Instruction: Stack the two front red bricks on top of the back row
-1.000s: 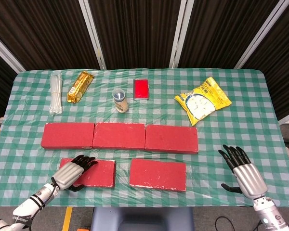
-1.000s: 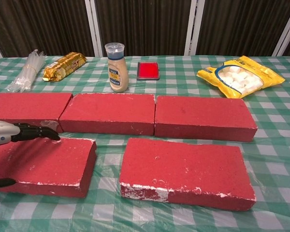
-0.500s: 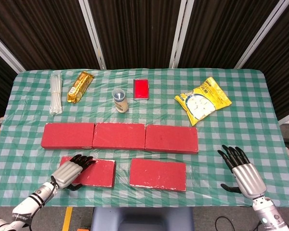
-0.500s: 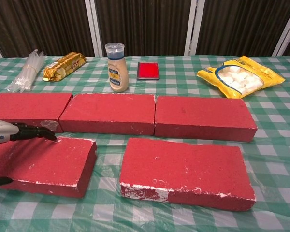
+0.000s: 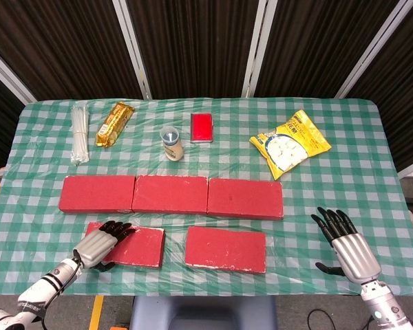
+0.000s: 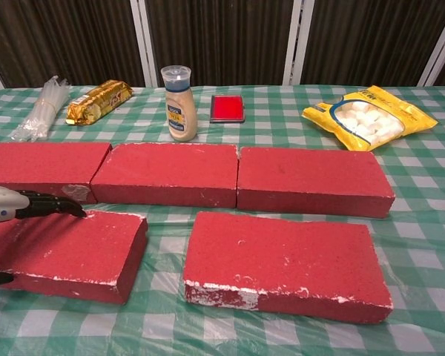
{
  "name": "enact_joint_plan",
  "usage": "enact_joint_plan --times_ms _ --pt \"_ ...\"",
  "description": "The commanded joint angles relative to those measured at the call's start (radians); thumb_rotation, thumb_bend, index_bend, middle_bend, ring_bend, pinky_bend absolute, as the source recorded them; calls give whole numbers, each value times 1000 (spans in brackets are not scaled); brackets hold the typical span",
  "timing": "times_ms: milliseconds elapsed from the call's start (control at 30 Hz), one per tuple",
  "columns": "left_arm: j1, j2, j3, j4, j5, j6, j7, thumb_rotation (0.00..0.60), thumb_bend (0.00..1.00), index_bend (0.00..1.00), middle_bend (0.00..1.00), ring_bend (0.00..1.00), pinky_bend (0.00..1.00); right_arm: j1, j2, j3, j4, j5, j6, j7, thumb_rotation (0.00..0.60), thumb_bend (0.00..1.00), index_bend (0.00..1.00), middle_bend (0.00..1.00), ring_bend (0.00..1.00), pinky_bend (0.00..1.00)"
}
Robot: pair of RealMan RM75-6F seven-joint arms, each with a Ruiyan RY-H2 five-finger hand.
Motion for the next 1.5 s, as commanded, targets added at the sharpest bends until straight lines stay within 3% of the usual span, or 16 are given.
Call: enact_joint_plan --times_ms 33,467,633,833,1000,1267,1367,1500 --pt "-10 3 -2 -4 -15 -11 15 600 319 0 0 0 36 0 -1 0 0 0 0 -2 600 65 0 0 0 0" --pt "-44 5 -15 -4 -85 -39 51 600 305 0 0 0 71 -2 5 -1 -3 2 0 -1 600 65 0 0 0 0" --pt "-52 8 -13 -3 -106 -45 56 600 295 0 1 14 144 0 3 0 -3 5 -4 -3 600 65 0 0 0 0" --pt "-59 8 -9 2 -114 -58 42 600 295 0 147 177 295 0 1 0 -4 4 -5 -7 600 65 0 0 0 0" --pt "-56 6 -2 14 -97 -57 24 600 310 0 341 427 504 3 -3 0 -4 8 -15 -16 600 65 0 0 0 0" --pt "-41 1 0 38 -14 -22 -54 600 358 0 566 690 739 0 -3 0 -7 11 -12 -20 600 65 0 0 0 0" --pt "-31 5 5 44 20 1 -74 600 366 0 648 748 775 -1 -3 1 -6 13 -10 -21 600 65 0 0 0 0" --pt "-9 9 14 46 77 58 -78 600 367 0 680 772 798 -2 -4 0 -6 12 -9 -22 600 65 0 0 0 0"
